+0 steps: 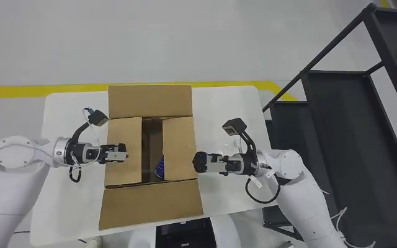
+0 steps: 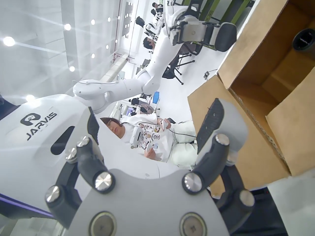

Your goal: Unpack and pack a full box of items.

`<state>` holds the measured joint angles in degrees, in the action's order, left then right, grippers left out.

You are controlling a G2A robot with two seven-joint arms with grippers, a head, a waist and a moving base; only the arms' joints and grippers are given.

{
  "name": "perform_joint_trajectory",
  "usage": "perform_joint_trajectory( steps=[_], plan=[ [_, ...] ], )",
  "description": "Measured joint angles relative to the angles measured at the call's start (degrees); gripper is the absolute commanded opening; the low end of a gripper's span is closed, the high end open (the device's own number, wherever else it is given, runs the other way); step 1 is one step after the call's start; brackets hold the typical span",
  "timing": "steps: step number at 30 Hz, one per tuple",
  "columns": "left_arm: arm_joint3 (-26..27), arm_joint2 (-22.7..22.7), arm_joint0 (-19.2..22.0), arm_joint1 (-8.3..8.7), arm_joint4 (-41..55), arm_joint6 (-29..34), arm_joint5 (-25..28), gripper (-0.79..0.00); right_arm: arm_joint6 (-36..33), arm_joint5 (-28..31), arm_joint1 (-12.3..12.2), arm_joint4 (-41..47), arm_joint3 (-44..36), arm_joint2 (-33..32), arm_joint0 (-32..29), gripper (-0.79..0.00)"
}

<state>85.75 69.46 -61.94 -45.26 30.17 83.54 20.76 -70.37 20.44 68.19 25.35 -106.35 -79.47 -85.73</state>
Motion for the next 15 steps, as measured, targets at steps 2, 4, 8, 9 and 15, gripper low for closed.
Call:
perform_joint_trajectory(
  steps=[2,4,8,9,15],
  plan=[
    [-1.08,-2.41,1.59,-0.57,-2.37,-0.87,0.88,0.0,-0.53,0.68,-0.33,1.29,-0.86,-1.61,-1.5,0.0],
    [-1.86,-4.27,2.94,-1.04,-5.46,-2.15,2.15,0.0,-1.07,1.19,-0.61,2.36,-1.66,-3.1,-2.81,0.0],
    [-2.91,-7.76,4.86,-1.99,-13.12,-6.63,4.19,0.0,-2.09,2.23,-1.23,4.74,-3.1,-6.62,-5.57,0.0],
    [-3.13,-8.36,5.15,-2.14,-14.64,-7.42,4.05,0.0,-2.24,2.43,-1.35,5.2,-3.27,-7.37,-6.08,0.0],
    [-4.37,-11.3,6.44,-2.99,-19.17,-10.1,2.78,0.0,-2.79,3.06,-1.89,7.48,-3.73,-10.03,-8.02,0.0]
  ],
)
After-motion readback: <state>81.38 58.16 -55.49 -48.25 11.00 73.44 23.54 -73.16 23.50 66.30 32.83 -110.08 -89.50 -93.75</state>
